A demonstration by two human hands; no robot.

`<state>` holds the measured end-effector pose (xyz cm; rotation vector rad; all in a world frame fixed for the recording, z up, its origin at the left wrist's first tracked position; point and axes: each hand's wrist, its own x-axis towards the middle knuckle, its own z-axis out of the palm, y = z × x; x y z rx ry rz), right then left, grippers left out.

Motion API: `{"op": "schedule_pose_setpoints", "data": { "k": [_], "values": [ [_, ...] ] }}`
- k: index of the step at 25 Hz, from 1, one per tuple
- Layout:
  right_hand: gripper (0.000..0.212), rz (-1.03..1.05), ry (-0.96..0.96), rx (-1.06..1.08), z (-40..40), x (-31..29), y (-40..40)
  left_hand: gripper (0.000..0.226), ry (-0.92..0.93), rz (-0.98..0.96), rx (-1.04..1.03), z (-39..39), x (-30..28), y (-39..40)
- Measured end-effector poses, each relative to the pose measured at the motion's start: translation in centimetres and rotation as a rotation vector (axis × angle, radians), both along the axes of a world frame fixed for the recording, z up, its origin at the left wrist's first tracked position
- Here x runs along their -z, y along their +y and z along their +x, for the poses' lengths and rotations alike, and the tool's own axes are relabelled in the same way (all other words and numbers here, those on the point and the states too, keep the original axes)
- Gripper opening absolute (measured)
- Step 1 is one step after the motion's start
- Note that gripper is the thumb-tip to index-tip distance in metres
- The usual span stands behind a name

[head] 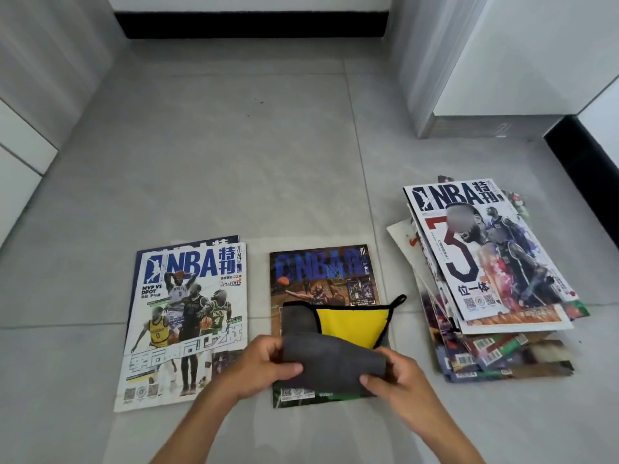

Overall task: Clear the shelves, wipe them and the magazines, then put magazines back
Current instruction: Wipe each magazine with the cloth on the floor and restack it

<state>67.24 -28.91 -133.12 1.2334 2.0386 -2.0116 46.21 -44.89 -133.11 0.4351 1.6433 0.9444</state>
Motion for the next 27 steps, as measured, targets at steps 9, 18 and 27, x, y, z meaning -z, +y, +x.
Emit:
{"op": "schedule_pose_setpoints", "data": {
  "k": [9,18,27],
  "values": [
    [0.028,0.577,-0.317,-0.327,-1.9,-0.6,2.6,0.042,0.592,-0.107,0.506,0.8,-0.9,3.2],
    [0.033,0.634,-0.300,-0.135,-3.8,1.3,2.7,0.007,0.665,-0.201,0.077,2.4,-1.1,5.1],
    [0.055,1.108,-0.224,-0.397,-9.0,0.1,6.2,0.063,1.229,-0.169,0.273,-5.2,-1.7,4.2]
  ]
}}
